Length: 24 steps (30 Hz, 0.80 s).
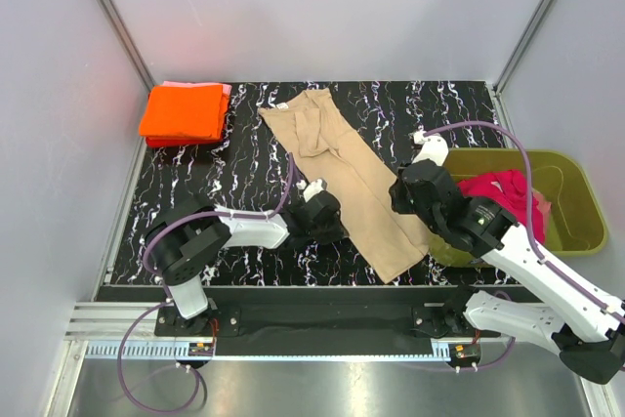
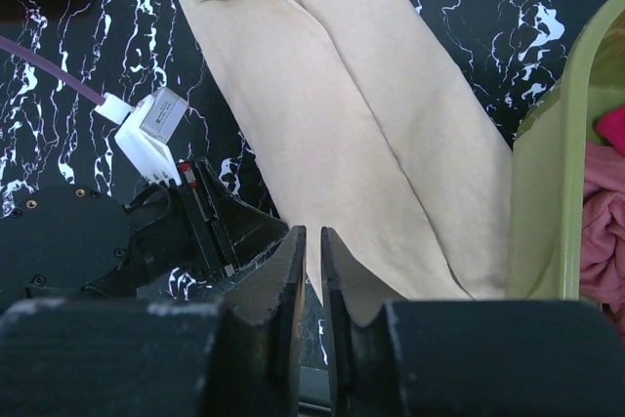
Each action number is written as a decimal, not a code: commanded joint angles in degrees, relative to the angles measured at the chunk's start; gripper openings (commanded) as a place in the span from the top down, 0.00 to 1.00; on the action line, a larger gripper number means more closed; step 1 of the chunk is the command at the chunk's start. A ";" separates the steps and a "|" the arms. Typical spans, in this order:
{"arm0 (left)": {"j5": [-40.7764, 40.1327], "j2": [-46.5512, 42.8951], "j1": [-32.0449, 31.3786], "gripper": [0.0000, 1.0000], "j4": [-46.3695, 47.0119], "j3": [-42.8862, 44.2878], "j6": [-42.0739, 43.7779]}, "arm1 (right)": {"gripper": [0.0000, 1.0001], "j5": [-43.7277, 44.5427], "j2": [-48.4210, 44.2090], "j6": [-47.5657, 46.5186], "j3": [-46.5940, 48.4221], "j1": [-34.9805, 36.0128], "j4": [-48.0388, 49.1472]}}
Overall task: Fold and stack the t-shirts
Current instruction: Fold the tshirt
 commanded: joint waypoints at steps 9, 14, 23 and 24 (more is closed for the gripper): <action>-3.55 -4.88 2.26 1.00 -6.63 -2.74 5.88 | 0.83 -0.79 0.74 2.00 -0.56 0.35 1.01; -4.88 -10.15 3.67 1.00 -10.86 -3.71 9.58 | 0.83 -0.44 1.17 2.18 -0.48 0.35 1.10; 2.06 -7.71 3.67 0.66 2.39 -5.12 4.41 | 0.83 -0.97 2.32 2.97 -0.65 0.43 1.54; 2.16 -6.92 3.76 0.66 3.28 -5.12 3.97 | 0.83 -0.88 2.23 2.97 -0.65 0.35 1.63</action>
